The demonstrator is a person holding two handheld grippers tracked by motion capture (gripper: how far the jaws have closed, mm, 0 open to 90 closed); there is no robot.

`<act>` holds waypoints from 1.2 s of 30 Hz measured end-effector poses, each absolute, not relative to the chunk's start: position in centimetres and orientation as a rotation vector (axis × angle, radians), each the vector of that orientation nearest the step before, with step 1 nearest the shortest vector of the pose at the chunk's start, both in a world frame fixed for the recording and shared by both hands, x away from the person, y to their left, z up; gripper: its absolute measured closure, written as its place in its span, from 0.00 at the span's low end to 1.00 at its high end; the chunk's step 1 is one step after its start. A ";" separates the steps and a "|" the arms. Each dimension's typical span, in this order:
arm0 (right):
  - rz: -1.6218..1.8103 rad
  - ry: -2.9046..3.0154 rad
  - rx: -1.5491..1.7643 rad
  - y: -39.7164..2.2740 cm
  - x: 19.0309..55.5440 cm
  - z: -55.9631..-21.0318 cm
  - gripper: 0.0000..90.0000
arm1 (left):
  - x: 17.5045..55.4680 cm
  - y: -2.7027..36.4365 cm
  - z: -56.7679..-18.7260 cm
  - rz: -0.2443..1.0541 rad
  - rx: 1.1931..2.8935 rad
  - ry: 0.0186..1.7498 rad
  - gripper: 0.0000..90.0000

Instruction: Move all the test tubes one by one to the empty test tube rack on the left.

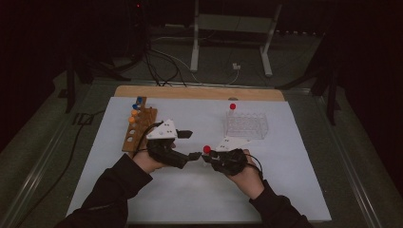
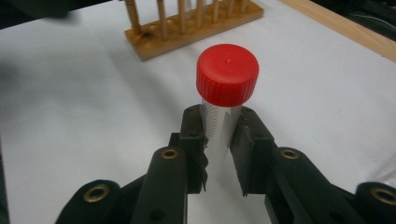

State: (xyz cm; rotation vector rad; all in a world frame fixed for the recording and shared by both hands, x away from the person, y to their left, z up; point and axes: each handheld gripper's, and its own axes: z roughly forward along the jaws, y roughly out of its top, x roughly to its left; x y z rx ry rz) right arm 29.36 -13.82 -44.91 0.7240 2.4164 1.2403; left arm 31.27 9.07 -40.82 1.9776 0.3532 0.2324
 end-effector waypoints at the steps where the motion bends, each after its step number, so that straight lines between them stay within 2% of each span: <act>1: 1.242 2.418 0.720 -13.7 29.3 -44.9 0.83 | 31.3 8.8 -41.0 0.229 1.981 0.346 0.31; 13: 1.263 2.417 0.703 -13.6 29.0 -44.6 0.83 | 31.6 6.8 -42.2 0.212 2.044 0.294 0.78; 18: 1.281 2.416 0.709 -13.8 29.0 -44.6 0.82 | 31.6 7.0 -42.0 0.216 2.043 0.277 0.80; 19: 1.296 2.408 0.715 -13.8 29.0 -44.6 0.79 | 31.7 7.1 -41.9 0.204 2.034 0.282 0.80; 22: 1.323 2.365 0.727 -14.0 28.9 -44.3 0.60 | 31.6 7.7 -41.2 0.222 2.020 0.294 0.80; 26: 1.346 2.326 0.734 -14.4 28.8 -43.8 0.44 | 31.6 9.2 -40.2 0.267 2.001 0.321 0.80; 31: 1.367 2.290 0.764 -14.7 28.8 -43.4 0.20 | 31.6 11.9 -38.8 0.336 1.980 0.381 0.80; 36: 1.402 2.254 0.807 -15.0 28.8 -43.1 0.02 | 31.6 15.0 -37.6 0.395 1.956 0.450 0.80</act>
